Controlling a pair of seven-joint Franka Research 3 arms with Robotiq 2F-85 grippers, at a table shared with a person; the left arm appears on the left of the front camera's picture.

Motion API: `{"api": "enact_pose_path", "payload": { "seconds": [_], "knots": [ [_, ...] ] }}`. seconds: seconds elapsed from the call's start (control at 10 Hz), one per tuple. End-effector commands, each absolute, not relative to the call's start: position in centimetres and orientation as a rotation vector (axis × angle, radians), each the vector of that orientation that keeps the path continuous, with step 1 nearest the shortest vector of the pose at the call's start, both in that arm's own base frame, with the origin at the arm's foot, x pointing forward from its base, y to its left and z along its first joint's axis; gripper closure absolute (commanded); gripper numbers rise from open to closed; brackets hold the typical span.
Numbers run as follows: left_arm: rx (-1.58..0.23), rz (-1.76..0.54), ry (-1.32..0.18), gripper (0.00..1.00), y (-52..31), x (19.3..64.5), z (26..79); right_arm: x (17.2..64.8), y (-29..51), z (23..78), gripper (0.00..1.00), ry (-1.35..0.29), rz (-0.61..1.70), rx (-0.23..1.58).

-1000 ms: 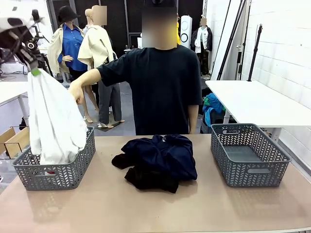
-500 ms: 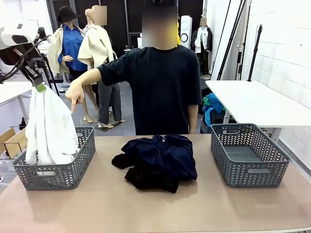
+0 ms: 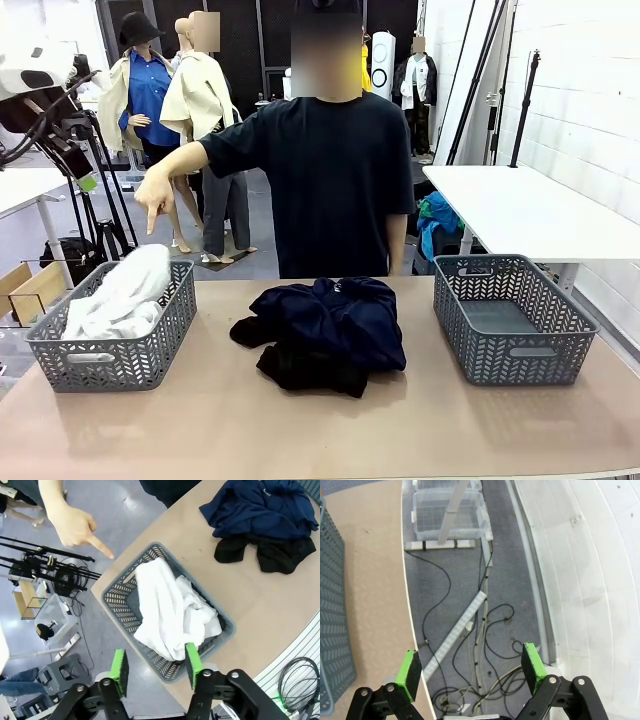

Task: Sort the tops and bottoms.
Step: Sort the clothes according to human instructions, then lift clothes from the center of the table with your right hand.

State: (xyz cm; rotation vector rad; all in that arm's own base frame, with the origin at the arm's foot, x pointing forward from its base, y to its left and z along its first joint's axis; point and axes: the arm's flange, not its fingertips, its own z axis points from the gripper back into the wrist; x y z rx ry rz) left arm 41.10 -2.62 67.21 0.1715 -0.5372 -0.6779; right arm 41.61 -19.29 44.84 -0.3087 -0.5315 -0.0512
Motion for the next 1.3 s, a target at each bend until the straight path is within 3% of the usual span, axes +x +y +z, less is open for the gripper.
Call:
{"api": "enact_pose_path", "payload": {
  "seconds": [0.0, 1.2],
  "knots": [
    [0.141, -0.657, -0.563, 0.00, -2.37, 41.18, 68.00, 41.74, -19.18, 44.87, 0.00, -0.529, -0.046, -0.312],
    [0.171, -0.673, -0.543, 0.00, -2.40, 41.16, 67.56, 41.74, -19.18, 44.87, 0.00, -0.529, -0.046, -0.312]
  ]
}}
